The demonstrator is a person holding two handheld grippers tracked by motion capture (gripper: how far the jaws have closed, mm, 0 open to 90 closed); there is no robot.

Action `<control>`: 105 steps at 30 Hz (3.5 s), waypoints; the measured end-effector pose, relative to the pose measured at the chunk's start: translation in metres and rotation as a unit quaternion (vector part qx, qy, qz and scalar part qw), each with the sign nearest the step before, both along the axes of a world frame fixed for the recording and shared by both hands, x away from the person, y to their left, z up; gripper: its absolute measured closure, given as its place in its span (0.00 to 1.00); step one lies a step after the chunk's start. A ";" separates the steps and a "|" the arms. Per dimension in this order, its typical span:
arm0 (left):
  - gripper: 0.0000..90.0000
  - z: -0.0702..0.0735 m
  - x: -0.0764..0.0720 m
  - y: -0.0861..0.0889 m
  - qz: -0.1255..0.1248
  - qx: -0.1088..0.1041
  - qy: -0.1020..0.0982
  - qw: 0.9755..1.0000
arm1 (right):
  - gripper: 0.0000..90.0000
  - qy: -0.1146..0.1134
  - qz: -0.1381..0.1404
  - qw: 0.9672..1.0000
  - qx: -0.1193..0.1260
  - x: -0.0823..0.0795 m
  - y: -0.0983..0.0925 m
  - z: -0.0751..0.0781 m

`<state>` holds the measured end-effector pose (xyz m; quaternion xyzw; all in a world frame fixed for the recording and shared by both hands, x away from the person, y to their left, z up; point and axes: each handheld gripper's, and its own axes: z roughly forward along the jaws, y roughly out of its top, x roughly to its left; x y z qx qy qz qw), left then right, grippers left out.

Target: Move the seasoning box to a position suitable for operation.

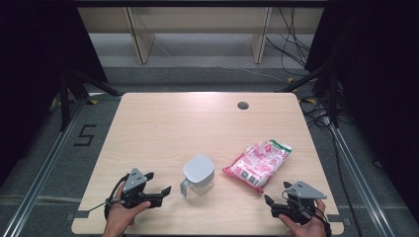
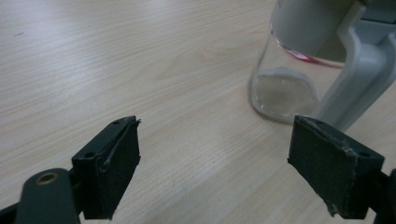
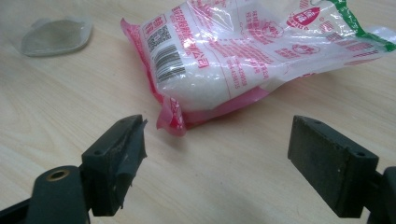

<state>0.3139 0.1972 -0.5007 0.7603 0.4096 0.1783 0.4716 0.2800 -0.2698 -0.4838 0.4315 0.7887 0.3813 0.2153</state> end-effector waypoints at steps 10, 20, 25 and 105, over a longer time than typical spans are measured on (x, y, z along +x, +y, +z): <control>0.21 0.003 -0.004 -0.007 -0.028 -0.007 -0.003 1.000 | 0.23 -0.006 -0.001 1.000 -0.009 0.001 -0.001 -0.001; 0.22 0.006 -0.009 -0.012 -0.045 -0.010 -0.005 0.999 | 0.23 -0.007 -0.010 1.000 0.000 0.001 -0.002 -0.002; 0.21 0.007 -0.011 -0.013 -0.049 -0.014 -0.007 0.999 | 0.23 -0.002 0.001 1.000 0.004 0.001 0.000 -0.001; 0.76 0.000 0.059 -0.073 -0.107 0.027 -0.107 0.988 | 0.24 0.011 0.025 1.000 0.001 0.003 0.004 -0.004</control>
